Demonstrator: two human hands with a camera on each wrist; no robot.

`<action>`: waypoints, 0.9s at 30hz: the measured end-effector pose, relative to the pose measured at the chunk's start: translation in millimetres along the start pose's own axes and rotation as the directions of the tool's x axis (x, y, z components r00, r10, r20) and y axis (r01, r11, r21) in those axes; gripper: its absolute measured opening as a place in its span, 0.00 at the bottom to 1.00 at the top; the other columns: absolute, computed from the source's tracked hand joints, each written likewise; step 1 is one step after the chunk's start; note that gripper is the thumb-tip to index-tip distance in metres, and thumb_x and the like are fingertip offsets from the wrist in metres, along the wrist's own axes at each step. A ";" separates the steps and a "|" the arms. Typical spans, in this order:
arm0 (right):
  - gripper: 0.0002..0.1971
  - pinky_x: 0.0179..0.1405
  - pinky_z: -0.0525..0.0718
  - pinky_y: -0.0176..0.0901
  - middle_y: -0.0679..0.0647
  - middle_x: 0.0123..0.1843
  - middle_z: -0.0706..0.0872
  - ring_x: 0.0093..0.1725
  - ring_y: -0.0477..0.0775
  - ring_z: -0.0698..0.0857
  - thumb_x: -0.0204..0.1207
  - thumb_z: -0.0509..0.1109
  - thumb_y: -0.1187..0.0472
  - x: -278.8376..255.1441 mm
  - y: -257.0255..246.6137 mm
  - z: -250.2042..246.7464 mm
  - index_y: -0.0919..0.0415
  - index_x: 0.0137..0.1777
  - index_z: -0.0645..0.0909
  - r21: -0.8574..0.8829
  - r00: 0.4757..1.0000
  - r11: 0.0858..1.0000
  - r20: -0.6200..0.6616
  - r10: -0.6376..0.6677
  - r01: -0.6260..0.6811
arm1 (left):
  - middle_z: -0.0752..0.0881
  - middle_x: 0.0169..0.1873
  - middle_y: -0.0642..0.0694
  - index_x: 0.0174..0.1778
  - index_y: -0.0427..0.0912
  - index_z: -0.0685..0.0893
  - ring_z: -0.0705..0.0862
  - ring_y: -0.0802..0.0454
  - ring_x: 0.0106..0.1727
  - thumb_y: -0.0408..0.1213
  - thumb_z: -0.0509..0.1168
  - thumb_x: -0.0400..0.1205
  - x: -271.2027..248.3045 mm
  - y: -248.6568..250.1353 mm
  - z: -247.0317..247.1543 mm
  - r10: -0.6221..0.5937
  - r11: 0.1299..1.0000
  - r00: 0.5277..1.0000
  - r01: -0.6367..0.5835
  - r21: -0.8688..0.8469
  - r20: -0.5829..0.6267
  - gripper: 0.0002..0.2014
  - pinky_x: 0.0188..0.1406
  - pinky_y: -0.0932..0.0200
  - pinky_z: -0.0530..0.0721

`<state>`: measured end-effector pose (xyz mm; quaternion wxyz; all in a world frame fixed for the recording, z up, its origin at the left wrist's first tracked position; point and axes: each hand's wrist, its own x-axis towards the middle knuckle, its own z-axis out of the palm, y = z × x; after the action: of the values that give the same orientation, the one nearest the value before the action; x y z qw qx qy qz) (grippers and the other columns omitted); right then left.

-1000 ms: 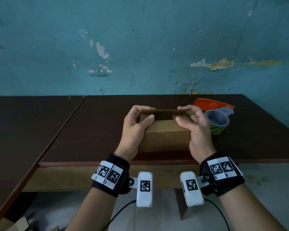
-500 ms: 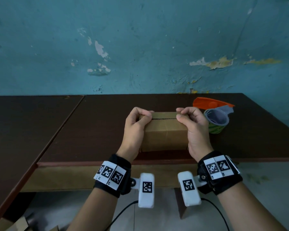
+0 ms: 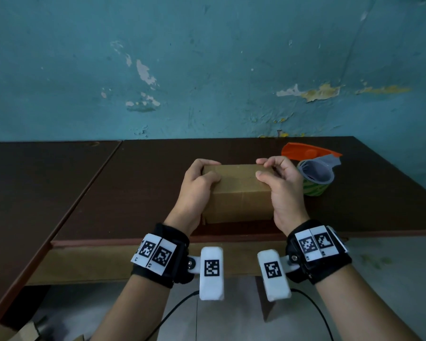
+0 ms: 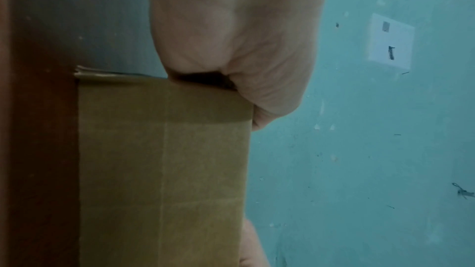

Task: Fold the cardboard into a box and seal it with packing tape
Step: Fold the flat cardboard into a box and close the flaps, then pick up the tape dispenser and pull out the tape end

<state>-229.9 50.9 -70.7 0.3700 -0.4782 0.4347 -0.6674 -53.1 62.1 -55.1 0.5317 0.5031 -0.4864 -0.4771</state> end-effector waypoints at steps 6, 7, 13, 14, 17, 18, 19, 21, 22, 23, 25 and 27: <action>0.12 0.51 0.83 0.35 0.56 0.57 0.91 0.57 0.49 0.88 0.73 0.72 0.76 1.2 1.3 0.0 0.56 0.43 0.80 -0.006 1.000 1.000 0.001 0.006 -0.006 | 0.88 0.58 0.43 0.61 0.45 0.86 0.87 0.49 0.50 0.36 0.68 0.86 -4.7 -4.9 0.2 -0.013 0.999 1.000 0.012 -0.049 -0.010 0.09 0.39 0.57 0.85; 0.12 0.52 0.83 0.36 0.57 0.57 0.91 0.58 0.50 0.88 0.74 0.72 0.76 1.5 1.7 -0.1 0.56 0.44 0.80 0.000 1.000 1.000 0.002 0.009 -0.009 | 0.89 0.57 0.42 0.61 0.44 0.87 0.88 0.50 0.49 0.37 0.69 0.85 -5.2 -5.3 -1.3 -0.018 0.997 1.000 0.018 -0.070 0.000 0.09 0.37 0.59 0.85; 0.12 0.56 0.86 0.43 0.57 0.58 0.91 0.60 0.55 0.89 0.74 0.73 0.75 3.7 3.1 -2.6 0.57 0.49 0.81 0.030 0.999 0.999 0.021 0.034 -0.035 | 0.89 0.60 0.38 0.61 0.43 0.86 0.88 0.47 0.51 0.35 0.70 0.85 -3.6 -2.7 -5.0 -0.053 0.991 0.997 0.058 -0.121 0.052 0.09 0.39 0.55 0.86; 0.12 0.56 0.86 0.42 0.58 0.58 0.91 0.59 0.55 0.89 0.74 0.74 0.74 4.7 2.0 -3.8 0.57 0.51 0.81 0.010 0.999 1.000 0.037 0.027 -0.027 | 0.88 0.60 0.38 0.61 0.43 0.86 0.88 0.47 0.51 0.35 0.69 0.85 -3.3 -2.5 -4.3 -0.052 0.990 0.997 0.058 -0.125 0.051 0.09 0.39 0.55 0.86; 0.09 0.57 0.86 0.42 0.59 0.58 0.91 0.58 0.54 0.89 0.77 0.75 0.69 9.8 -5.8 -10.7 0.61 0.55 0.83 -0.069 0.997 0.998 0.075 0.009 -0.004 | 0.88 0.58 0.40 0.60 0.42 0.86 0.87 0.47 0.51 0.34 0.69 0.85 -2.7 -2.6 -2.2 -0.054 0.990 0.997 0.059 -0.130 0.046 0.09 0.40 0.54 0.86; 0.08 0.59 0.86 0.43 0.60 0.57 0.91 0.58 0.55 0.89 0.79 0.74 0.66 12.2 -9.2 -14.6 0.62 0.56 0.83 -0.084 0.997 0.996 0.073 0.012 -0.006 | 0.89 0.58 0.40 0.60 0.42 0.86 0.87 0.46 0.51 0.34 0.69 0.85 -2.3 -3.1 -2.3 -0.054 0.989 0.998 0.060 -0.134 0.045 0.09 0.40 0.54 0.86; 0.08 0.60 0.86 0.45 0.60 0.57 0.90 0.58 0.55 0.89 0.80 0.73 0.63 15.1 -13.0 -18.9 0.63 0.57 0.83 -0.098 0.998 0.995 0.062 0.012 -0.006 | 0.89 0.58 0.40 0.60 0.41 0.86 0.87 0.46 0.51 0.34 0.70 0.84 -1.9 -3.4 -2.6 -0.053 0.989 0.998 0.058 -0.137 0.043 0.09 0.40 0.54 0.85; 0.09 0.60 0.86 0.47 0.57 0.57 0.90 0.57 0.52 0.89 0.82 0.72 0.61 22.8 -19.7 -30.7 0.62 0.59 0.83 -0.190 1.000 0.982 0.015 -0.021 0.023 | 0.89 0.58 0.40 0.61 0.41 0.86 0.87 0.48 0.51 0.34 0.70 0.84 -1.1 -4.3 -3.0 -0.046 0.989 0.998 0.051 -0.136 0.041 0.10 0.37 0.57 0.85; 0.09 0.59 0.87 0.46 0.54 0.56 0.89 0.55 0.49 0.88 0.81 0.72 0.61 27.0 -22.4 -37.9 0.60 0.59 0.83 -0.298 0.998 0.953 -0.013 -0.067 0.060 | 0.89 0.57 0.41 0.61 0.41 0.86 0.88 0.48 0.50 0.34 0.70 0.84 -1.1 -4.4 -2.9 -0.043 0.990 0.998 0.048 -0.135 0.039 0.10 0.37 0.58 0.85; 0.09 0.57 0.86 0.44 0.51 0.55 0.89 0.54 0.46 0.87 0.81 0.73 0.61 31.7 -23.2 -46.3 0.59 0.59 0.82 -0.445 0.991 0.890 -0.030 -0.127 0.100 | 0.89 0.57 0.41 0.61 0.41 0.86 0.88 0.48 0.50 0.35 0.70 0.84 -1.2 -4.2 -2.8 -0.042 0.990 0.998 0.047 -0.135 0.038 0.10 0.37 0.58 0.85; 0.12 0.53 0.84 0.42 0.50 0.54 0.87 0.53 0.47 0.86 0.79 0.75 0.60 38.1 -23.2 -61.3 0.57 0.59 0.81 -0.734 0.973 0.663 -0.009 -0.231 0.151 | 0.89 0.58 0.40 0.61 0.41 0.86 0.88 0.47 0.51 0.35 0.70 0.84 -1.2 -4.2 -2.5 -0.044 0.990 0.998 0.048 -0.134 0.035 0.10 0.39 0.56 0.85; 0.14 0.54 0.84 0.48 0.51 0.54 0.87 0.55 0.51 0.86 0.78 0.76 0.54 42.0 -19.1 -71.6 0.55 0.60 0.80 -0.893 0.979 0.436 0.025 -0.203 0.113 | 0.89 0.60 0.40 0.61 0.42 0.86 0.88 0.45 0.53 0.36 0.71 0.84 -1.6 -3.8 -2.4 -0.051 0.989 0.998 0.056 -0.139 0.038 0.10 0.43 0.51 0.86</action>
<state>-311.4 35.5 -51.3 -0.0177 -0.6100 0.6881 -0.3925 -50.9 63.7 -59.1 0.5440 0.4692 -0.4472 -0.5329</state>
